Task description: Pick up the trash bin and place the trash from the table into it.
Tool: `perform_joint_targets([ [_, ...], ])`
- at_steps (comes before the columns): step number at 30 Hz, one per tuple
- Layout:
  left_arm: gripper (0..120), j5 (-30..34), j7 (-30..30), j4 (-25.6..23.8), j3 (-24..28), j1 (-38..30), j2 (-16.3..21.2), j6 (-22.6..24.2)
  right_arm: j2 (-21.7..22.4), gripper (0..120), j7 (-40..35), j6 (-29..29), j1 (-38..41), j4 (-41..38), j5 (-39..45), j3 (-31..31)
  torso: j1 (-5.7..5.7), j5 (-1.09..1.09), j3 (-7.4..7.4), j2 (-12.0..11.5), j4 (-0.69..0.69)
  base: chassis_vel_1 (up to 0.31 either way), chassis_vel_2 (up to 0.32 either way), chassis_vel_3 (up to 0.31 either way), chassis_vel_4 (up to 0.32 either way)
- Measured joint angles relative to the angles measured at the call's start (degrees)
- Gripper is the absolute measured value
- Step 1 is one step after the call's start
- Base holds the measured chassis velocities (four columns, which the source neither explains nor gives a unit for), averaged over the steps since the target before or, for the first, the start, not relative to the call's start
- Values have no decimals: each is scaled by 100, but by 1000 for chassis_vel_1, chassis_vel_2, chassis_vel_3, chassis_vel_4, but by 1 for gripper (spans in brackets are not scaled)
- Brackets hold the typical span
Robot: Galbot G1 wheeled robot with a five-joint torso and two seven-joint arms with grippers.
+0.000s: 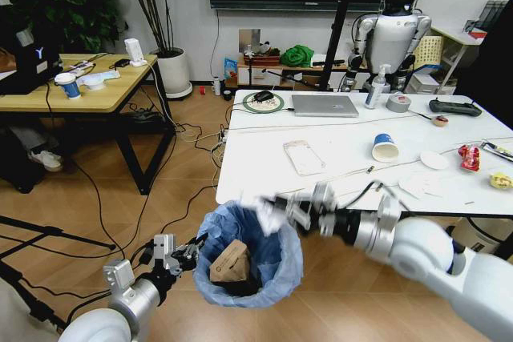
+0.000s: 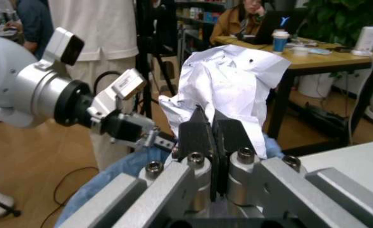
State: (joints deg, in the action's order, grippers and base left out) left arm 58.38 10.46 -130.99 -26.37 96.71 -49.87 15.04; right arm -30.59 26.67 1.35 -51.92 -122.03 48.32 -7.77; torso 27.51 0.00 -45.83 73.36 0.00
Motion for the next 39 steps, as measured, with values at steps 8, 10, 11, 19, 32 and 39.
perform_joint_targets([
  [8, 0, -15, -2, -22, 0, 35, -117, 8, -50, 0, 214, 125, -16, 14, -350, -194, 0, 0, -1, 0, -1, 0, 0, 0, 0],
  [10, 0, -24, -1, -24, 1, 43, -141, 11, -73, 0, 181, 132, -17, 16, -442, -222, 0, 0, -1, 0, -1, 0, 0, 0, 0],
  [11, 0, -28, -1, -30, 2, 55, -153, 13, -92, 2, 143, 136, -17, 32, -475, -239, 0, 0, -1, 0, 0, 0, 0, 0, 0],
  [19, 0, -39, 21, -48, -3, 91, -187, 25, -60, 30, 90, 115, -31, 61, -484, -218, 1, 0, -1, 0, 0, 0, 0, 0, 0],
  [32, 0, -115, 31, -16, -15, 186, -224, 34, -495, 75, -1557, -539, 128, 405, 88, 196, 1, 0, -1, 0, 0, 0, 0, 0, 0],
  [39, 0, -134, 28, -11, -29, 201, -258, 36, -1194, 99, -3036, -1195, 426, 1151, 301, 315, 1, 0, -1, -2, -1, 0, 0, 0, 0],
])
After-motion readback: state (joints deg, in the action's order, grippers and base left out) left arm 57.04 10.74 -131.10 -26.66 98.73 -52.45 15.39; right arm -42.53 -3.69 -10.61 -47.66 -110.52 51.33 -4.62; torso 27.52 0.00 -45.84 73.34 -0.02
